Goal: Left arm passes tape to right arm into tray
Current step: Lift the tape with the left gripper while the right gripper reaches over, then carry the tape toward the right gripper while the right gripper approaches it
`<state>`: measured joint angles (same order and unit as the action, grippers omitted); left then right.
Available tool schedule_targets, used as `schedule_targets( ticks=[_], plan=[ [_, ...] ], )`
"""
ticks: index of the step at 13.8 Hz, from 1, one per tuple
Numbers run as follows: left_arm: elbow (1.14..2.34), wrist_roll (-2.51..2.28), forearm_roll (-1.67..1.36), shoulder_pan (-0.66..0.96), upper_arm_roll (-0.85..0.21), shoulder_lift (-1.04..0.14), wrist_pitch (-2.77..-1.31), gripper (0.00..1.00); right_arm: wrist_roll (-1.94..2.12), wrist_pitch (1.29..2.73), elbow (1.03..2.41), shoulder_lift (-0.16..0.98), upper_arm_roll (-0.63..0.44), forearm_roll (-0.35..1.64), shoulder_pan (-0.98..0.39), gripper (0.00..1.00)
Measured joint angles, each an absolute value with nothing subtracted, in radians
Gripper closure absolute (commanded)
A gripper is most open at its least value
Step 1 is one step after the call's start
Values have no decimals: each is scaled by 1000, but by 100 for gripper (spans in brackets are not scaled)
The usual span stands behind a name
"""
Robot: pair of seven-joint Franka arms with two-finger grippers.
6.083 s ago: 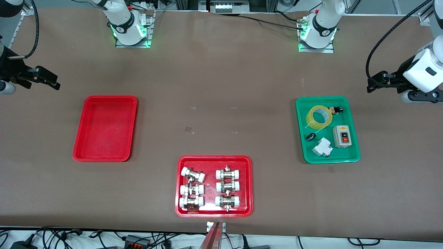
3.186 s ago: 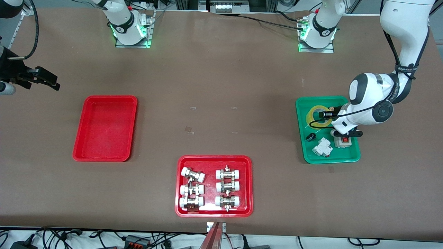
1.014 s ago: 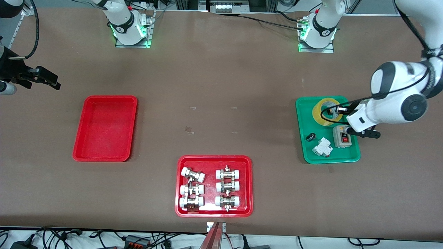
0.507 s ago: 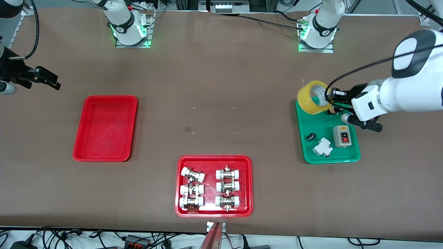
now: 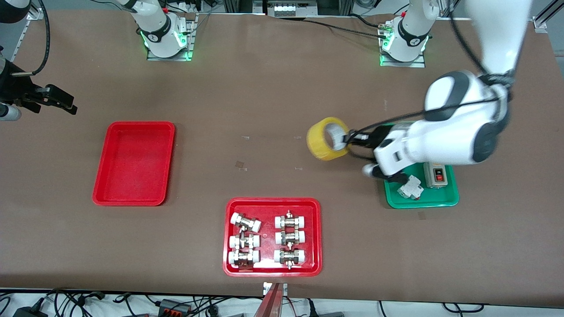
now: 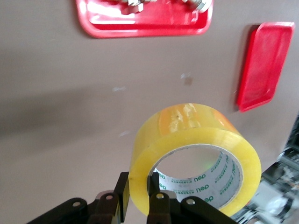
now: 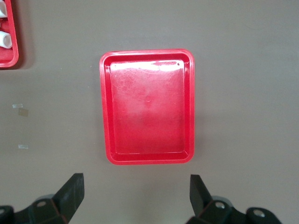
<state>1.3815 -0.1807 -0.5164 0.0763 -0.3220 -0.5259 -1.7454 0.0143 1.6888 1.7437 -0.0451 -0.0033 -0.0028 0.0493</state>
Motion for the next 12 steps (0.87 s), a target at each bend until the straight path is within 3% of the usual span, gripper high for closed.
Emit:
schedule_targets(
  ticks=[6,12],
  plan=[
    [1362,-194,-631,226,-326,-647,-2041,100,14,1677,1744,24,3,5,28,0],
    [1359,-367,-631,373,-324,-693,-2307,100,8,1688,1719,159,15,41,-186,0]
  ],
)
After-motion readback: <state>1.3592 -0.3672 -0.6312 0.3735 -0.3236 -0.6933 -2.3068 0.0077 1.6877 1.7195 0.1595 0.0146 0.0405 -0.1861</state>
